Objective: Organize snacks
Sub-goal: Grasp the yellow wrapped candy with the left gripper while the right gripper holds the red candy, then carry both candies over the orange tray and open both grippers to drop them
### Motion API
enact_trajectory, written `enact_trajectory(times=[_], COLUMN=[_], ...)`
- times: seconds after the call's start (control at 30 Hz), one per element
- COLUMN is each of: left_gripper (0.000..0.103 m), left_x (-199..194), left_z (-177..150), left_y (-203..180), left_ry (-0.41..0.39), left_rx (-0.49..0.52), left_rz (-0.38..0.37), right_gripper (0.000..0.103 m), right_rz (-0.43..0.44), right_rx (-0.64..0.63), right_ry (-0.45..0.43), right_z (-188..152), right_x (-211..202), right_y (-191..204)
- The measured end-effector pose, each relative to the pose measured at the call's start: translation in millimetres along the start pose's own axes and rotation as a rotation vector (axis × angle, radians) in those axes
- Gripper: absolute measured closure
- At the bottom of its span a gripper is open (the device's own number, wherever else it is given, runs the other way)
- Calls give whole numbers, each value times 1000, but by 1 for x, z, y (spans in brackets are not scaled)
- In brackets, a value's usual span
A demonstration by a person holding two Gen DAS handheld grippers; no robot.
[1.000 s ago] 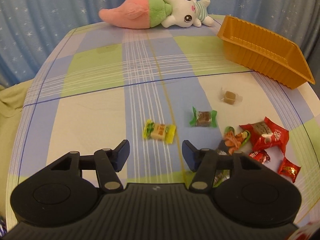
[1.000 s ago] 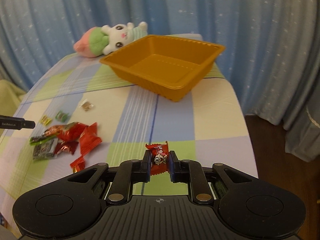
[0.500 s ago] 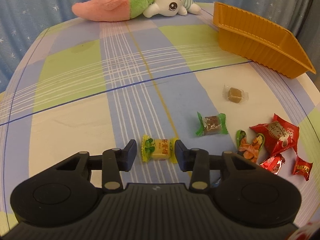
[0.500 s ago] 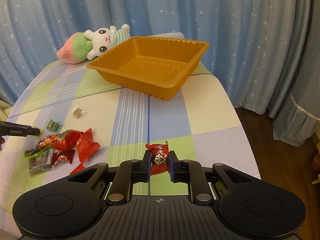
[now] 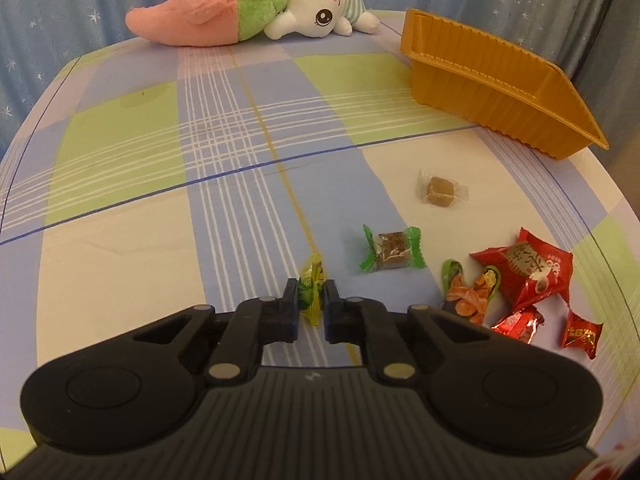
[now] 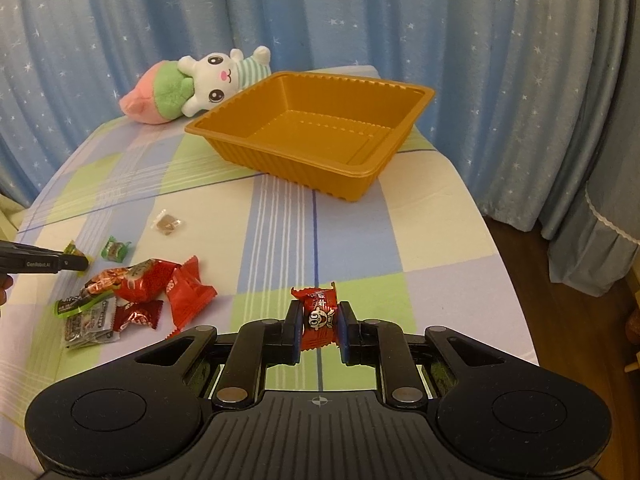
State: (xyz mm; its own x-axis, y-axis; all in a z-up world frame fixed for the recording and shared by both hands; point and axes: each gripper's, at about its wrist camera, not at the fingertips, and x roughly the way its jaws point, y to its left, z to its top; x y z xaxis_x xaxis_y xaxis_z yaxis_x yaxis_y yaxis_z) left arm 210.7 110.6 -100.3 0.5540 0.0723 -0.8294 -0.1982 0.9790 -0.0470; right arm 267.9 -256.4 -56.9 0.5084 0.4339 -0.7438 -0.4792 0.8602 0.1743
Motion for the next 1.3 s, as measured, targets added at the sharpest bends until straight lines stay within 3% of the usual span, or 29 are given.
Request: enact_trajectory(times=[0.4, 0.77, 1.03, 1.3], left_gripper=[93, 93, 93, 93], left_x=[-24, -12, 27, 67], left_z=[44, 122, 172, 192], left_y=[-23, -95, -145, -171], left_ry=[-77, -169, -134, -63], left_rx=[43, 167, 201, 218], left_rz=[-38, -142, -206, -216], right_gripper=[85, 85, 85, 85], right_rz=[36, 66, 94, 72], right_rx=[-22, 9, 105, 161], right_ry=[-57, -151, -144, -101], right_z=[29, 91, 133, 148], right_x=[7, 29, 67, 104], right_y=[0, -5, -20, -38])
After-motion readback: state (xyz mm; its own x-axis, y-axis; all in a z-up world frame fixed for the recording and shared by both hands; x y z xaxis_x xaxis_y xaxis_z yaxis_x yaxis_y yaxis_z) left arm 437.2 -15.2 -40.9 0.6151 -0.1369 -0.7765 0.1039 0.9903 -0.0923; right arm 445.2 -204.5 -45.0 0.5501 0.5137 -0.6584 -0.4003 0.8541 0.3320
